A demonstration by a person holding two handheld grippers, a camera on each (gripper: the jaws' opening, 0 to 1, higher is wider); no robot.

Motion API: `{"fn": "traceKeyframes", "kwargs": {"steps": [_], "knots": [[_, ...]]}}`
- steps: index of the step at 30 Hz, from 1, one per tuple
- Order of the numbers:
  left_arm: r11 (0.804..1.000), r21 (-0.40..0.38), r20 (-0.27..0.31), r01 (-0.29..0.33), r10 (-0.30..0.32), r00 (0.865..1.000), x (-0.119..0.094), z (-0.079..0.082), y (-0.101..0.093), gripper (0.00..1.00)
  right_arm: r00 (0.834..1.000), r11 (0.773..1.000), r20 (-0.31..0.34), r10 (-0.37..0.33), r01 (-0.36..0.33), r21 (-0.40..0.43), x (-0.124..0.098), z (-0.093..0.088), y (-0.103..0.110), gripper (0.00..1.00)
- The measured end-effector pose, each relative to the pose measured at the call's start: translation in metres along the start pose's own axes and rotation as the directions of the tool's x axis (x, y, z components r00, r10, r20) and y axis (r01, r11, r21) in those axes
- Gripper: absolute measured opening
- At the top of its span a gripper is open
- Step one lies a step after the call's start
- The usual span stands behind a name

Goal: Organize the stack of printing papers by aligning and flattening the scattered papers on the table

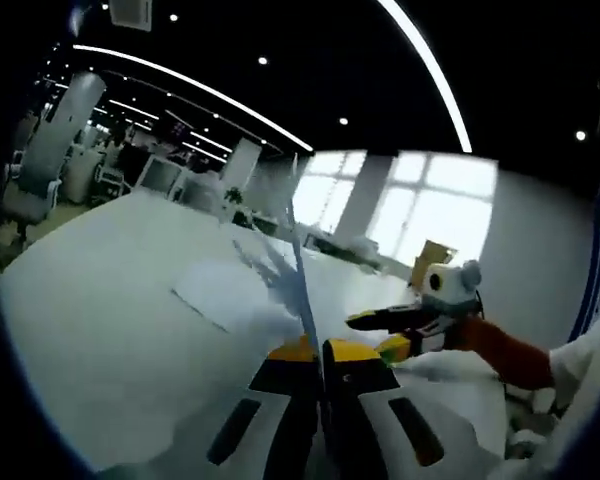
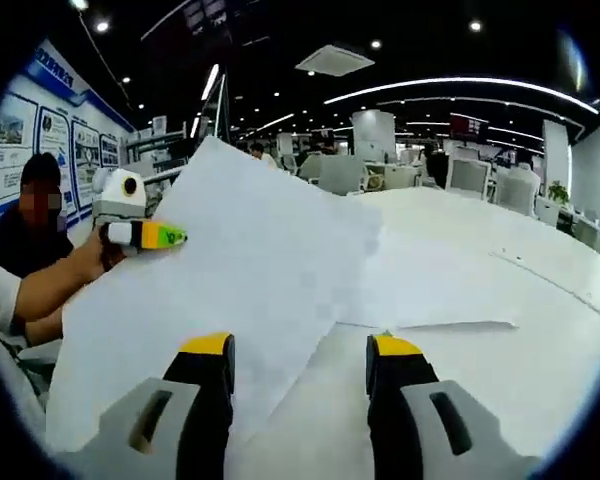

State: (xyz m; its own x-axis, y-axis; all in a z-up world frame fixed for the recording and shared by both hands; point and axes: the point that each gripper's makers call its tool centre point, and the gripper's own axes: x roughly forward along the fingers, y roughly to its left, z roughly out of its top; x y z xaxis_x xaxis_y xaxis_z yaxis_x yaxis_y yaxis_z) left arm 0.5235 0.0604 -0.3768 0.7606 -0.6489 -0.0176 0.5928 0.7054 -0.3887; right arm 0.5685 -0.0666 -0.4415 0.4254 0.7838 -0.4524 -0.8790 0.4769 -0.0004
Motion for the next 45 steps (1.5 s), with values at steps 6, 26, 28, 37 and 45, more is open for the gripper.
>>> {"fn": "traceKeyframes", "kwargs": {"steps": [6, 26, 28, 37, 45], "knots": [[0.999, 0.037, 0.024, 0.016, -0.017, 1.0, -0.003, 0.003, -0.004, 0.06, 1.0, 1.0, 0.016, -0.013, 0.013, -0.025, -0.004, 0.004, -0.005, 0.51], [0.953, 0.301, 0.117, 0.024, -0.062, 0.991, -0.022, 0.018, -0.017, 0.06, 0.947, 0.957, 0.148, -0.285, 0.274, 0.091, -0.138, 0.019, -0.071, 0.71], [0.956, 0.292, 0.125, 0.026, -0.065, 0.99, -0.024, 0.019, -0.017, 0.06, 0.941, 0.951, 0.15, -0.304, 0.29, 0.11, -0.146, 0.017, -0.077, 0.73], [0.957, 0.287, 0.132, 0.032, -0.073, 0.989, -0.025, 0.019, -0.018, 0.06, 0.922, 0.928, 0.117, -0.37, 0.359, 0.103, -0.166, 0.025, -0.101, 0.83], [0.959, 0.28, 0.156, 0.047, -0.093, 0.983, -0.028, 0.023, -0.02, 0.06, 0.918, 0.921, 0.066, -0.39, 0.39, 0.009, -0.164, 0.035, -0.111, 0.9]]}}
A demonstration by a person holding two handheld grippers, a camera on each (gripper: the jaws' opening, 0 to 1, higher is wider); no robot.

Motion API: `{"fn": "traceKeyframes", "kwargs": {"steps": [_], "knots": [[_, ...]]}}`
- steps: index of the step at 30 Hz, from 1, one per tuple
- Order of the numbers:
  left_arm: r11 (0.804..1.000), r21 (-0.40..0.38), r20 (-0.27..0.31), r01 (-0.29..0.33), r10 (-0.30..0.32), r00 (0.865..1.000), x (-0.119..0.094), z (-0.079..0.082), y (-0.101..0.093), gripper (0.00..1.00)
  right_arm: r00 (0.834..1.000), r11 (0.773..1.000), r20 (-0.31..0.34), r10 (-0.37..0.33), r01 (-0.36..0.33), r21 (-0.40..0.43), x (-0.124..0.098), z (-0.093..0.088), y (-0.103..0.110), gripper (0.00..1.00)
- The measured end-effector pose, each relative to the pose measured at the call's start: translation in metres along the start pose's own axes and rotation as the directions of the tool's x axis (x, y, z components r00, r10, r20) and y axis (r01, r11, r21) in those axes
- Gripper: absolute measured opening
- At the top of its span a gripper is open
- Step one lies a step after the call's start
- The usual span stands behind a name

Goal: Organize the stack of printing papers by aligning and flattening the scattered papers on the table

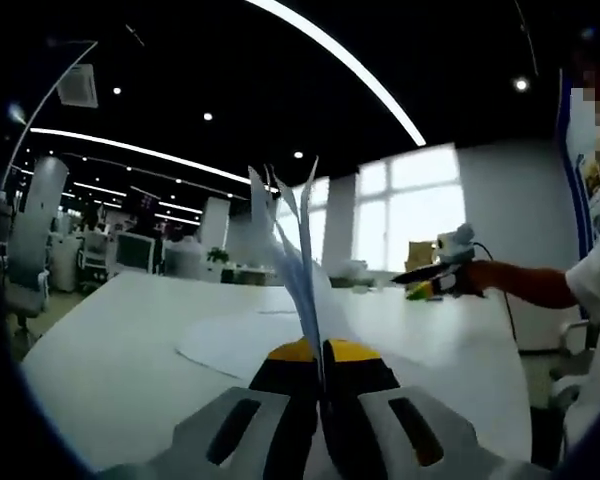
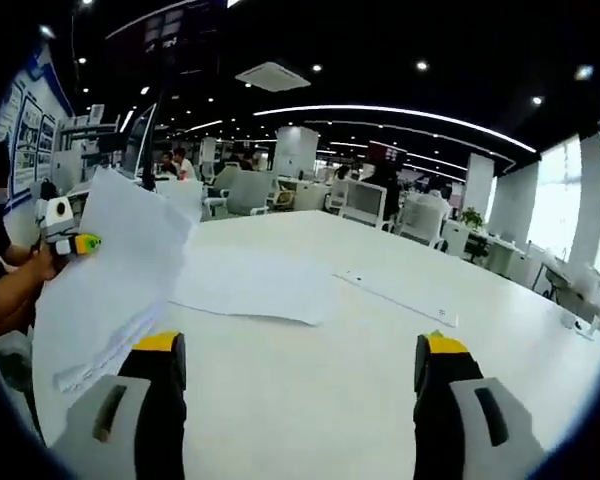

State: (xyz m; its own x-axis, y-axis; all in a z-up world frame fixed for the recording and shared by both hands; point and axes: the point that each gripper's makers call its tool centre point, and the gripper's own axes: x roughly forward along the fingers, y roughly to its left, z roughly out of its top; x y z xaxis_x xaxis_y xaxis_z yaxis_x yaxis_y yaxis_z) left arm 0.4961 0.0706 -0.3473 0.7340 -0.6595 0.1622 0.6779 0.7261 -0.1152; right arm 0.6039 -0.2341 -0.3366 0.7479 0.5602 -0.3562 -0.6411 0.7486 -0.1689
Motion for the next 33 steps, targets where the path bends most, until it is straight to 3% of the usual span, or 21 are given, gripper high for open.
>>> {"fn": "traceKeyframes", "kwargs": {"steps": [17, 22, 31, 33], "knots": [[1.0, 0.008, -0.008, 0.001, -0.001, 1.0, 0.003, -0.003, 0.0, 0.06, 0.999, 1.0, -0.05, 0.01, -0.01, -0.005, 0.007, 0.019, -0.011, 0.9], [1.0, 0.012, -0.009, 0.0, 0.0, 1.0, 0.003, -0.004, 0.0, 0.07, 0.999, 0.997, -0.031, 0.025, -0.023, 0.076, 0.016, 0.027, -0.014, 0.89], [1.0, 0.013, -0.006, 0.006, -0.006, 1.0, 0.004, -0.003, 0.001, 0.07, 0.998, 0.998, -0.069, 0.006, -0.002, 0.057, 0.027, 0.025, -0.019, 0.89], [1.0, 0.018, -0.011, 0.004, -0.003, 1.0, 0.005, -0.005, 0.001, 0.07, 0.999, 0.994, -0.048, 0.009, -0.003, 0.111, 0.028, 0.029, -0.019, 0.89]]}}
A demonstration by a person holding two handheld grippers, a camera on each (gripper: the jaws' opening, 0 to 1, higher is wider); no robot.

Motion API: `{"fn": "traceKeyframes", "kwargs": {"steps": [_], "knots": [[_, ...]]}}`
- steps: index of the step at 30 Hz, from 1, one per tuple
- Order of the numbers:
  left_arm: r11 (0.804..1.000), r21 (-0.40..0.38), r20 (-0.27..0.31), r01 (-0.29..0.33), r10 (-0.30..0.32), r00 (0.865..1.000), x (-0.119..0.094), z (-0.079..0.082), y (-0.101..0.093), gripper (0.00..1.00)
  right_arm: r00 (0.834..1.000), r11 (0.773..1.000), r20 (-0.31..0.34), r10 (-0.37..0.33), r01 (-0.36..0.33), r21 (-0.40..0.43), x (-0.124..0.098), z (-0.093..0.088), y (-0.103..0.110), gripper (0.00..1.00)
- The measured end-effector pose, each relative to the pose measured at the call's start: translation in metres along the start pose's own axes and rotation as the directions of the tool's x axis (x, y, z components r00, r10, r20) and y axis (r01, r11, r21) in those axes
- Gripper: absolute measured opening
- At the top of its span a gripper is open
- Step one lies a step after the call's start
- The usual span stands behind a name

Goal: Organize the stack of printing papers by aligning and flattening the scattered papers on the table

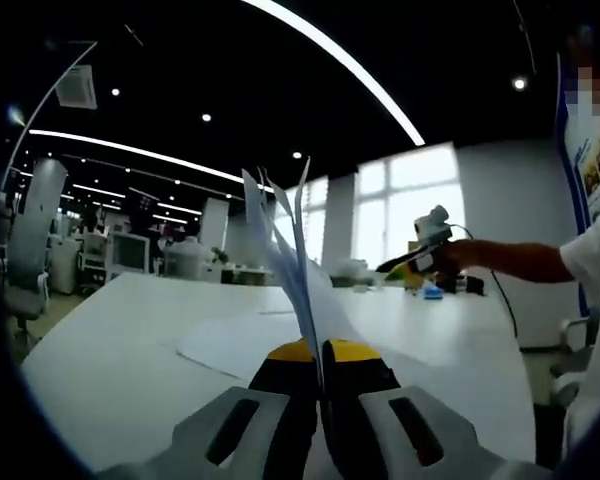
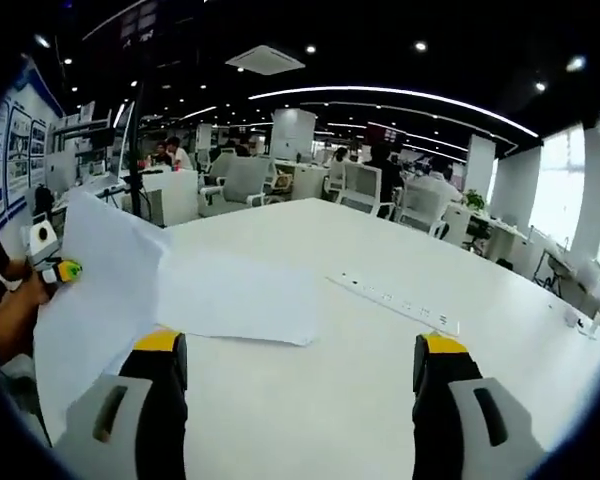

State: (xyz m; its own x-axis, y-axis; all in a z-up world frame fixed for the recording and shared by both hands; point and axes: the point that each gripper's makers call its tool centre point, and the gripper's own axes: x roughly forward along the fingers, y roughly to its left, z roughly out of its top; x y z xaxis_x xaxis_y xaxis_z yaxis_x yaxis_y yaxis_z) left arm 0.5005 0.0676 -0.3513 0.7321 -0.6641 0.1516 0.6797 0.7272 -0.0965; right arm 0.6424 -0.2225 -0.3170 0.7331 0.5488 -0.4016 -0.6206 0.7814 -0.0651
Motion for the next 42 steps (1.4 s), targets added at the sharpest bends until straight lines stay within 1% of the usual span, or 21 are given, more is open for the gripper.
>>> {"fn": "traceKeyframes", "kwargs": {"steps": [1, 5, 6, 8, 10, 12, 14, 17, 19, 20, 22, 24, 25, 28, 31, 34, 37, 39, 42], "knots": [[1.0, 0.003, -0.001, 0.0, 0.0, 1.0, 0.0, 0.0, 0.0, 0.07, 1.0, 1.0, 0.001, 0.001, -0.001, 0.016, 0.001, 0.001, -0.001, 0.89], [1.0, 0.011, 0.002, 0.0, 0.0, 1.0, 0.001, 0.0, 0.0, 0.07, 1.0, 1.0, -0.012, -0.013, 0.013, -0.013, 0.002, 0.001, -0.002, 0.88], [1.0, 0.017, 0.01, -0.003, 0.003, 1.0, 0.001, 0.001, 0.001, 0.07, 1.0, 1.0, -0.015, -0.013, 0.013, -0.014, 0.002, 0.001, -0.001, 0.88], [1.0, 0.026, 0.061, 0.001, -0.003, 0.998, 0.003, 0.009, 0.001, 0.06, 1.0, 1.0, -0.016, -0.01, 0.01, -0.008, 0.003, 0.002, -0.002, 0.88], [1.0, -0.02, 0.053, 0.014, -0.013, 0.999, 0.003, 0.008, 0.0, 0.06, 1.0, 1.0, -0.016, -0.009, 0.009, -0.013, 0.004, 0.002, -0.002, 0.88], [1.0, -0.003, 0.036, 0.005, -0.005, 0.999, 0.003, 0.005, 0.001, 0.06, 1.0, 1.0, -0.021, -0.01, 0.009, -0.018, 0.005, 0.002, -0.003, 0.88], [0.999, 0.042, 0.029, 0.002, -0.003, 1.0, 0.004, 0.003, 0.0, 0.06, 1.0, 1.0, -0.025, -0.009, 0.008, -0.017, 0.007, 0.002, -0.004, 0.87], [0.999, 0.04, 0.026, 0.009, -0.01, 1.0, 0.004, 0.003, -0.001, 0.06, 1.0, 1.0, -0.026, -0.007, 0.007, -0.014, 0.007, 0.001, -0.003, 0.87], [0.999, 0.045, 0.042, 0.007, -0.009, 0.999, 0.003, 0.006, -0.001, 0.07, 1.0, 1.0, -0.028, -0.004, 0.003, -0.018, 0.008, 0.001, -0.003, 0.87], [0.999, 0.033, 0.051, 0.022, -0.023, 0.998, 0.003, 0.007, -0.004, 0.06, 1.0, 1.0, -0.029, -0.002, 0.002, -0.016, 0.008, 0.0, -0.002, 0.87], [0.999, 0.034, 0.051, 0.024, -0.026, 0.998, 0.002, 0.007, -0.004, 0.06, 0.999, 1.0, -0.033, -0.003, 0.002, -0.021, 0.009, 0.0, -0.002, 0.86], [0.999, 0.036, 0.021, 0.013, -0.014, 1.0, 0.002, 0.002, -0.002, 0.06, 0.999, 1.0, -0.036, -0.002, 0.001, -0.022, 0.009, -0.002, -0.002, 0.86], [0.999, 0.054, -0.008, 0.006, -0.005, 1.0, 0.002, -0.002, -0.001, 0.06, 0.999, 1.0, -0.037, -0.002, 0.001, -0.022, 0.009, -0.002, -0.002, 0.86], [0.998, 0.069, -0.031, 0.001, 0.001, 1.0, 0.002, -0.006, -0.001, 0.06, 0.999, 1.0, -0.042, -0.001, 0.001, -0.019, 0.009, -0.004, -0.002, 0.86], [0.998, 0.068, -0.026, 0.008, -0.006, 1.0, 0.001, -0.004, -0.002, 0.06, 0.999, 1.0, -0.044, 0.005, -0.006, -0.016, 0.01, -0.006, -0.001, 0.85], [0.998, 0.059, -0.024, -0.004, 0.005, 1.0, 0.0, -0.003, 0.001, 0.06, 0.998, 1.0, -0.057, 0.007, -0.009, -0.021, 0.009, -0.011, 0.002, 0.84], [0.996, 0.089, -0.01, -0.021, 0.022, 1.0, -0.001, -0.001, 0.003, 0.06, 0.998, 1.0, -0.065, 0.009, -0.01, -0.021, 0.01, -0.014, 0.001, 0.84], [0.997, 0.077, -0.009, -0.013, 0.014, 1.0, 0.0, -0.001, 0.002, 0.06, 0.998, 1.0, -0.064, 0.009, -0.01, -0.016, 0.01, -0.014, 0.0, 0.84], [0.995, 0.098, 0.002, -0.012, 0.011, 1.0, 0.0, 0.0, 0.001, 0.07, 0.998, 1.0, -0.061, 0.008, -0.008, -0.015, 0.01, -0.014, -0.001, 0.83]]}}
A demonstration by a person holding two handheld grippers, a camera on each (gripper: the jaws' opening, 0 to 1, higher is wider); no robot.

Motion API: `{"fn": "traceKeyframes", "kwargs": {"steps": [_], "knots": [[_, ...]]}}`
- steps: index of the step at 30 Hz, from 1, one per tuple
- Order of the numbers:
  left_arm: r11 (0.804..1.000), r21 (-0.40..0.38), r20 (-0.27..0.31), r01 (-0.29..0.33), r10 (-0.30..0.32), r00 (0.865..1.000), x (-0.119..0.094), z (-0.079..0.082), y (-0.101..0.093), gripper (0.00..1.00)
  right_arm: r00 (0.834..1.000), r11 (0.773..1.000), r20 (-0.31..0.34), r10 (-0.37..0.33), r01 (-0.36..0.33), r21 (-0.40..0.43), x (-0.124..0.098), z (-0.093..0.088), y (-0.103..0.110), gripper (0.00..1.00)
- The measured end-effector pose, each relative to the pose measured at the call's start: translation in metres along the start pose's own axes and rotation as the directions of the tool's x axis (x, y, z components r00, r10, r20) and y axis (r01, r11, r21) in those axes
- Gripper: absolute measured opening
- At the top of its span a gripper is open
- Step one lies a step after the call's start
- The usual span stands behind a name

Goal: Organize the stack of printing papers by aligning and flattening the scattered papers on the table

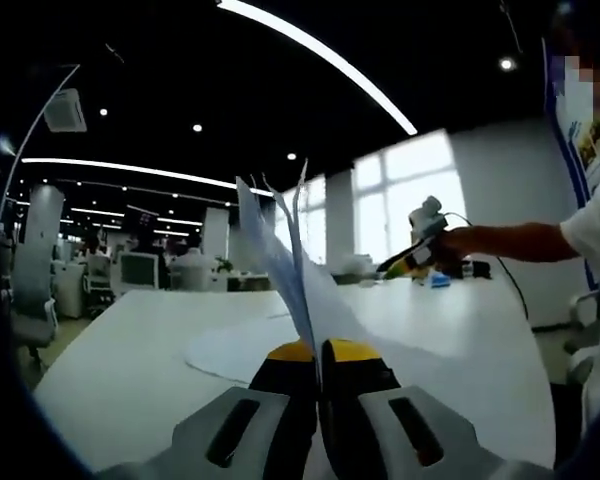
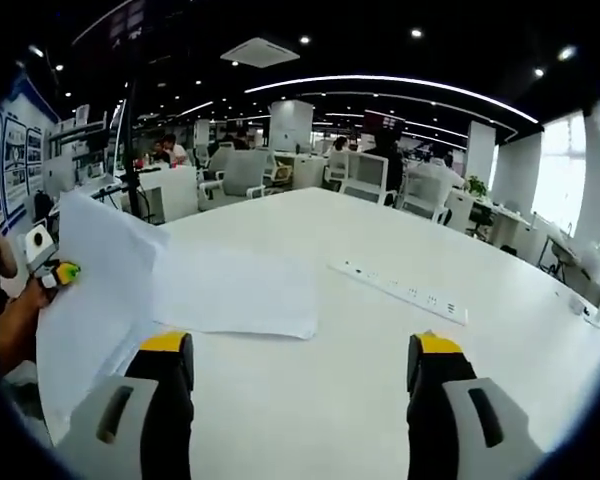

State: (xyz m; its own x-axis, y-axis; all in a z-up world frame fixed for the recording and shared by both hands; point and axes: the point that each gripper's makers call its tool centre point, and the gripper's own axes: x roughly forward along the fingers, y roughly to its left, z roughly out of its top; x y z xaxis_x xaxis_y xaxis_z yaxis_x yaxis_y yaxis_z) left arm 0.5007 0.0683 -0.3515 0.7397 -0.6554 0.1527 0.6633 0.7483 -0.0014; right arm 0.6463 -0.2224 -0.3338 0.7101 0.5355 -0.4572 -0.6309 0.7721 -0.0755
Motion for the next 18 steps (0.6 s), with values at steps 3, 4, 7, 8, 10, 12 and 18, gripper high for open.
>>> {"fn": "traceKeyframes", "kwargs": {"steps": [3, 4, 7, 8, 10, 12, 18], "knots": [[1.0, 0.006, -0.006, 0.005, -0.005, 1.0, 0.001, -0.001, -0.002, 0.07, 1.0, 1.0, -0.004, 0.001, -0.001, -0.003, -0.001, -0.001, -0.001, 0.82], [1.0, 0.011, -0.006, 0.002, -0.002, 1.0, 0.0, -0.001, -0.001, 0.07, 1.0, 1.0, -0.004, 0.001, -0.001, -0.002, -0.001, -0.002, -0.001, 0.82], [1.0, 0.021, 0.017, -0.019, 0.019, 1.0, -0.002, 0.004, 0.002, 0.15, 1.0, 1.0, -0.003, 0.003, -0.003, 0.004, 0.001, -0.001, -0.003, 0.82], [0.999, 0.012, 0.017, -0.034, 0.034, 0.999, -0.002, 0.005, 0.004, 0.19, 1.0, 1.0, -0.003, 0.003, -0.003, 0.004, 0.002, -0.001, -0.004, 0.82], [0.999, -0.029, -0.015, -0.024, 0.023, 1.0, -0.002, 0.0, 0.004, 0.2, 1.0, 1.0, -0.004, 0.006, -0.006, 0.006, 0.003, -0.001, -0.004, 0.82], [1.0, 0.005, -0.022, -0.004, 0.005, 1.0, -0.002, -0.001, 0.002, 0.22, 1.0, 1.0, -0.003, 0.011, -0.011, 0.009, 0.005, -0.001, -0.003, 0.81], [1.0, 0.005, -0.047, 0.018, -0.017, 0.999, -0.002, -0.006, -0.005, 0.06, 1.0, 1.0, -0.004, 0.019, -0.019, 0.015, 0.013, -0.001, 0.0, 0.8]]}}
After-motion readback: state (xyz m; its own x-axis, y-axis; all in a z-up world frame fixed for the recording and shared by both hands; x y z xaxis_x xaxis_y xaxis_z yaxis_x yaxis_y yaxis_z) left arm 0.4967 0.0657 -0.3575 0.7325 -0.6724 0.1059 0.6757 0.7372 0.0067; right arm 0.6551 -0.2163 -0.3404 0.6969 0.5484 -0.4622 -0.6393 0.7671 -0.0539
